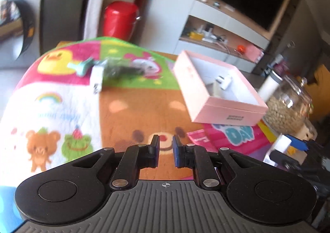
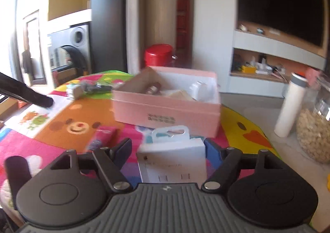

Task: Organize rigid objects
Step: 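Carry the white package into the pink box with the right tool while the left drops the funnel in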

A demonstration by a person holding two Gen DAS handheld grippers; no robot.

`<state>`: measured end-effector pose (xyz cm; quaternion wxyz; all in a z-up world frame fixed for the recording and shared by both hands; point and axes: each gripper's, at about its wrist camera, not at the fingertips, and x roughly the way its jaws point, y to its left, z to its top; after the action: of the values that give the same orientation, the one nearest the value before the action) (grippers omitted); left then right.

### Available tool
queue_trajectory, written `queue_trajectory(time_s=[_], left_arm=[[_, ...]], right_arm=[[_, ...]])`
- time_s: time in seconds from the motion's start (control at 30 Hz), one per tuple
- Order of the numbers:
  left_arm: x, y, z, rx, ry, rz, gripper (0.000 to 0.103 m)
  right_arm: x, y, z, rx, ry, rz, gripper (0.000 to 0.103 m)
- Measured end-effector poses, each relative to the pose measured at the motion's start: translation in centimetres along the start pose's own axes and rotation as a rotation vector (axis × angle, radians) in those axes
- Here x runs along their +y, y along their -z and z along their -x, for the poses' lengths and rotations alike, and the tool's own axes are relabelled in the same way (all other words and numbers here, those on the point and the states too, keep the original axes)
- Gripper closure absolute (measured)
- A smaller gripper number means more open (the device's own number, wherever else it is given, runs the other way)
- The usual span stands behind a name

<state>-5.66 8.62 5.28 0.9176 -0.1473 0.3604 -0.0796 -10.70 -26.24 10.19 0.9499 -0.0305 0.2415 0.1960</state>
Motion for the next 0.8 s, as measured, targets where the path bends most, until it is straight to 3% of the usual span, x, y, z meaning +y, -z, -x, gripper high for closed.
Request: queue_trajectory(time_s=[0.13, 0.23, 0.33, 0.43, 0.5, 0.53, 0.57, 0.67, 0.8], left_arm=[[1.2, 0.2, -0.1, 0.002, 0.003, 0.04, 0.088], [1.7, 0.5, 0.3, -0.003, 0.008, 0.05, 0.088], [2.1, 0.7, 0.5, -0.017, 0.014, 0.068, 0.088], [2.7, 0.7, 0.9, -0.029, 0.014, 0.089, 0.088], [3.1, 0.8, 1.0, -0.033, 0.013, 0.1, 0.088], [3.3, 0.8, 1.1, -0.034, 0.013, 0.106, 0.088], [3.5, 0.9, 1.1, -0.036, 0.014, 0.111, 0.088], [3.7, 1.1, 1.1, -0.033, 0.022, 0.123, 0.088], [3.4, 1.6, 0.9, -0.013, 0.038, 0.115, 0.088]], right_arm=[[2.7, -1.2, 1.0, -0.01, -0.229, 0.089, 0.022], [5.2, -1.7, 0.3, 0.093, -0.541, 0.128, 0.022], [8.3, -1.3, -1.3, 0.214, -0.729, 0.173, 0.022], [11.0, -1.1, -2.1, 0.255, -0.783, 0.253, 0.027], [12.0, -0.9, -2.8, 0.299, -0.805, 0.277, 0.047], [12.3, -0.6, -3.1, 0.318, -0.796, 0.294, 0.051], [12.5, -0.4, -3.5, 0.329, -0.769, 0.312, 0.056], [12.0, -0.3, -3.8, 0.315, -0.699, 0.3, 0.057], [10.3, -0.9, -4.2, 0.223, -0.509, 0.289, 0.057]])
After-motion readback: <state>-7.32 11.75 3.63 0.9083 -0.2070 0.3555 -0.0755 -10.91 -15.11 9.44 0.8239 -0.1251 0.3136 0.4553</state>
